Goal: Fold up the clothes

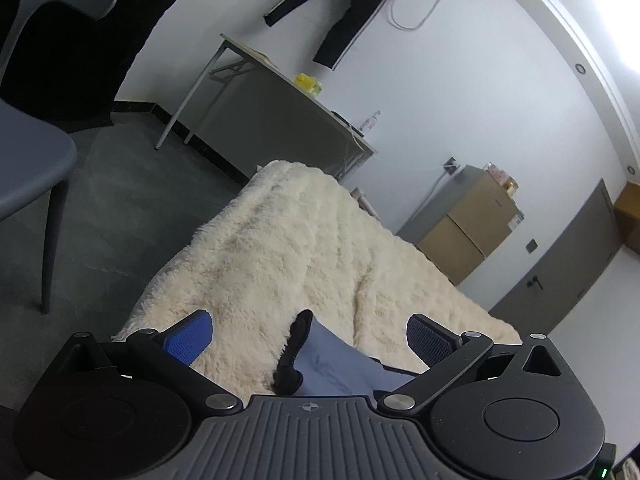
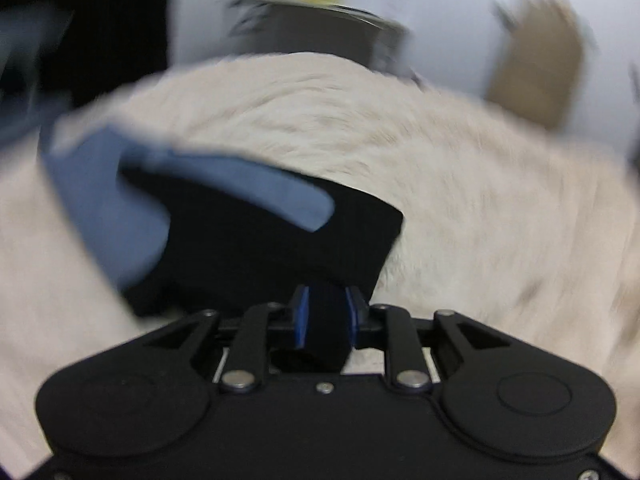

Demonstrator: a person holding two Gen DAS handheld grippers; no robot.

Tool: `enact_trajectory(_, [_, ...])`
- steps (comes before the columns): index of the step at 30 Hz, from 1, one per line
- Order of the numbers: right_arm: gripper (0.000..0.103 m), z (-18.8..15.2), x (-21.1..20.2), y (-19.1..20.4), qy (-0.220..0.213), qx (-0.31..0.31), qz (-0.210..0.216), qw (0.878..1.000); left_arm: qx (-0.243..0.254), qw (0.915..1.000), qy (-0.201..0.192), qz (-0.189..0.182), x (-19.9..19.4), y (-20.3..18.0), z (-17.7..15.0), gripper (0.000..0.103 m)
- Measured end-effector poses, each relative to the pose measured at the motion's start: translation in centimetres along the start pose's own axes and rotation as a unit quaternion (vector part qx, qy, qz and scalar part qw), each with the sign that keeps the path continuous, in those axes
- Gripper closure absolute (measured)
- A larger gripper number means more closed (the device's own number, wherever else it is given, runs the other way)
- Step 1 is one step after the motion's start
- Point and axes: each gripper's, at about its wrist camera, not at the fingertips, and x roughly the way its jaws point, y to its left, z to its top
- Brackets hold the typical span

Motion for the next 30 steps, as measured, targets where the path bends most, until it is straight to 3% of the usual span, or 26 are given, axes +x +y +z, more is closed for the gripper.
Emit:
enact_trajectory(2, [0.086,-0.8,0.1,2.1,0.002,-0.072,-0.018,0.997,-0.002,1.0000,0.003,0.001,0.2,0.1,0.0,0.000])
enact_trajectory(5, [0.087,-1.5,1.1,4.0,0.025,-0.131,-0.051,0.990,-0.005,1.0000,0.004,-0.002,0.1,0.2,0.0,0.000])
enact_trajectory(8, [0.087,-1.4,2.3,4.5,0.049,-0.158,-0.087,0.982,-0.008,1.0000,0.002,-0.004,0.1,0.2,0.0,0.000])
enact_trajectory(9, [0.090,-1.5,2.5,4.7,0.054,-0.175,-0.093,0.979,-0.010,0.9999,0.002,-0.004,0.1,0.3,0.0,0.000])
enact_trajectory(10, [0.102,-1.6,2.5,4.9,0.059,-0.189,-0.096,0.976,-0.010,0.9999,0.002,-0.004,0.1,0.3,0.0,0.000])
enact_trajectory(11, [0.102,-1.5,2.1,5.2,0.062,-0.198,-0.097,0.973,-0.012,0.9999,0.002,-0.004,0.1,0.3,0.0,0.000])
enact_trajectory(14, [0.102,-0.4,-0.3,5.7,0.012,-0.196,-0.100,0.975,-0.013,0.9999,0.002,-0.005,0.1,0.3,0.0,0.000])
enact_trajectory(16, [0.102,-1.1,-0.7,6.2,0.021,-0.199,-0.087,0.976,-0.015,0.9999,0.000,-0.008,0.1,0.3,0.1,0.000])
enact_trajectory(21, [0.101,-3.7,1.1,3.9,0.102,-0.090,-0.093,0.986,-0.019,0.9998,0.004,-0.009,0.3,0.4,0.1,0.000])
enact_trajectory(23, [0.101,-4.7,1.5,2.1,0.135,-0.052,-0.067,0.987,-0.020,0.9998,0.003,-0.009,0.2,0.5,0.1,0.000])
enact_trajectory(25, [0.093,-4.9,0.4,0.4,0.111,-0.018,-0.065,0.992,-0.022,0.9997,0.002,-0.008,0.1,0.6,0.1,0.000])
enact_trajectory(27, [0.088,-4.4,-0.5,-1.9,0.060,0.062,-0.046,0.995,-0.027,0.9996,-0.001,-0.010,0.1,0.7,0.1,0.000])
enact_trajectory(29, [0.070,-3.7,-0.5,-4.1,0.014,0.154,-0.019,0.988,-0.026,0.9996,0.003,-0.008,0.3,0.7,0.1,0.000])
enact_trajectory(30, [0.056,-3.5,0.0,-5.3,0.003,0.200,0.001,0.980,-0.026,0.9996,0.005,-0.008,0.4,0.6,0.1,0.000])
